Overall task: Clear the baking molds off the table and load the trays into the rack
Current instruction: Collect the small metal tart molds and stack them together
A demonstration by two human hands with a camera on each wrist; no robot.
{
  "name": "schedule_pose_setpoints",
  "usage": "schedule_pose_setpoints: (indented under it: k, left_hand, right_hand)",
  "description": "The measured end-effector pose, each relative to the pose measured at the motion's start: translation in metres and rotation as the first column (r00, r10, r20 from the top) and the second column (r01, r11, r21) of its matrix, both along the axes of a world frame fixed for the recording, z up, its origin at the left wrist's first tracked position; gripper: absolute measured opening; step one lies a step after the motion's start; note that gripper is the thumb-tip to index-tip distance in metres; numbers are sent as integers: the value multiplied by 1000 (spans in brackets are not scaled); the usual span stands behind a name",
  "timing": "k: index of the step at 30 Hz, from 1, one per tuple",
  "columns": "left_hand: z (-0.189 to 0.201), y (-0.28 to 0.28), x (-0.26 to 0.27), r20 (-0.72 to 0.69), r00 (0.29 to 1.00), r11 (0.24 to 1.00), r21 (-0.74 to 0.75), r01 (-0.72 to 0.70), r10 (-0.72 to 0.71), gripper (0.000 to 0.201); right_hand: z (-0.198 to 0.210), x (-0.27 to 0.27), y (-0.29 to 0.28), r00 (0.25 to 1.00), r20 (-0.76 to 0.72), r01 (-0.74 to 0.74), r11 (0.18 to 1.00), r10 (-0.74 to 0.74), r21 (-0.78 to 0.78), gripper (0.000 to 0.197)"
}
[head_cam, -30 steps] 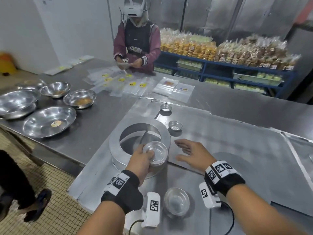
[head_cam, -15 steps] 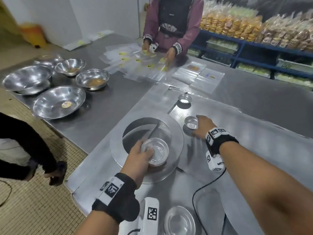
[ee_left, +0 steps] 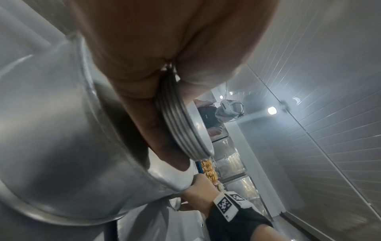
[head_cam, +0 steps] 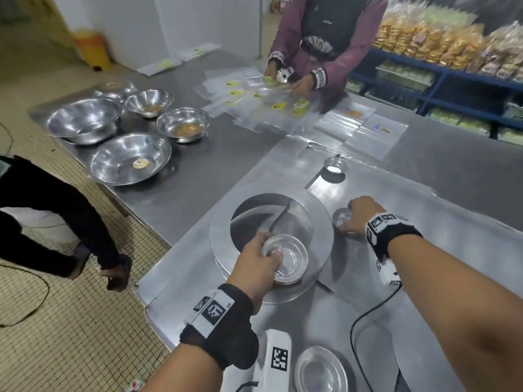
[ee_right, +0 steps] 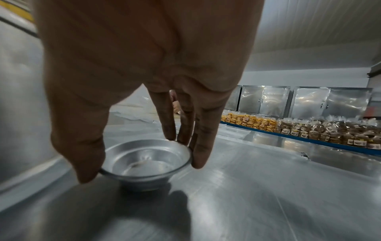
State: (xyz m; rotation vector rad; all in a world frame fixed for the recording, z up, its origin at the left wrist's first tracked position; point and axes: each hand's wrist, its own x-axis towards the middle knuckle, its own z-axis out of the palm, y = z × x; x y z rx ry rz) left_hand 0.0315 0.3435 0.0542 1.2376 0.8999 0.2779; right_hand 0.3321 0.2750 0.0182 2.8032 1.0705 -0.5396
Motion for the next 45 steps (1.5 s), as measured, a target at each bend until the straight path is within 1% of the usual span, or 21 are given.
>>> schedule_pose_setpoints:
  k: [3, 5, 9, 11, 13, 17, 18, 20, 22, 23, 25, 28, 31, 33, 36, 38, 40, 42, 43, 44, 45]
  left_hand:
    - [-1, 0, -6, 9, 1000, 1000, 0, 26, -26, 29]
    - [1, 0, -11, 11, 999, 999, -8, 33, -32, 28]
    - [8, 1, -22, 26, 1000, 999, -44, 16, -15, 28]
    - [13, 0, -29, 35, 999, 996, -84, 4, -2, 33]
    - [16, 0, -37, 46, 999, 993, -117, -3, 9, 34]
    - [27, 1, -55, 61, 998, 982, -190, -8, 20, 20]
    - [28, 1, -59, 60, 998, 980, -199, -13, 25, 21]
    - [33, 1, -66, 90, 996, 970, -242, 14, 8, 33]
    - [37, 1, -73, 138, 989, 954, -288, 82, -43, 44]
    - [41, 1, -78, 154, 986, 951, -289, 114, -72, 45]
    - [46, 0, -86, 176, 978, 950, -267, 161, -116, 39]
    - [48, 2, -98, 173, 969, 956, -207, 209, -175, 25]
    - [48, 5, -104, 185, 960, 960, -149, 238, -209, 34]
    - [45, 9, -104, 173, 964, 967, -123, 223, -201, 38]
    - [38, 15, -99, 142, 974, 978, -90, 189, -175, 40]
    - [32, 20, -92, 132, 977, 978, -102, 183, -169, 42]
    - [30, 27, -82, 133, 980, 979, -115, 166, -151, 44]
    - [27, 36, -71, 139, 982, 980, -133, 146, -127, 45]
    - [25, 42, -65, 142, 983, 980, -141, 139, -119, 44]
    - [22, 48, -59, 138, 985, 982, -142, 126, -107, 44]
    - [21, 53, -52, 128, 987, 985, -133, 113, -96, 42]
  right_hand:
    - [10, -14, -7, 999, -37, -17, 1000, 17, -3, 47]
    - [23, -28, -15, 999, -33, -1, 999, 3, 53, 46]
    - [72, -63, -29, 1000, 9, 8, 969, -11, 245, 56]
    - [97, -85, -36, 1000, 29, -3, 953, -6, 302, 65]
    - [120, -111, -42, 999, 47, -21, 941, 5, 337, 68]
    - [152, -180, -52, 993, 73, -113, 908, 91, 403, 60]
    - [155, -198, -53, 990, 75, -142, 903, 122, 407, 62]
    - [157, -230, -53, 981, 79, -196, 894, 179, 404, 70]
    - [155, -256, -52, 969, 82, -246, 882, 232, 401, 72]
    - [154, -267, -51, 963, 84, -269, 877, 257, 399, 71]
    - [152, -288, -48, 946, 90, -321, 858, 312, 402, 69]
    - [148, -308, -42, 925, 116, -374, 824, 361, 425, 59]
    - [143, -314, -35, 918, 168, -397, 808, 360, 436, 56]
    - [137, -313, -31, 913, 190, -408, 799, 361, 442, 57]
    - [131, -307, -26, 919, 150, -393, 808, 365, 439, 60]
    - [133, -299, -25, 922, 95, -378, 817, 375, 436, 54]
    - [135, -281, -25, 923, 19, -356, 832, 385, 424, 52]
    - [130, -252, -21, 930, -24, -335, 875, 366, 349, 65]
    - [127, -235, -18, 940, -21, -319, 898, 341, 303, 68]
    - [122, -216, -14, 950, -2, -300, 914, 313, 272, 64]
    - [118, -197, -10, 960, 15, -273, 926, 279, 259, 56]
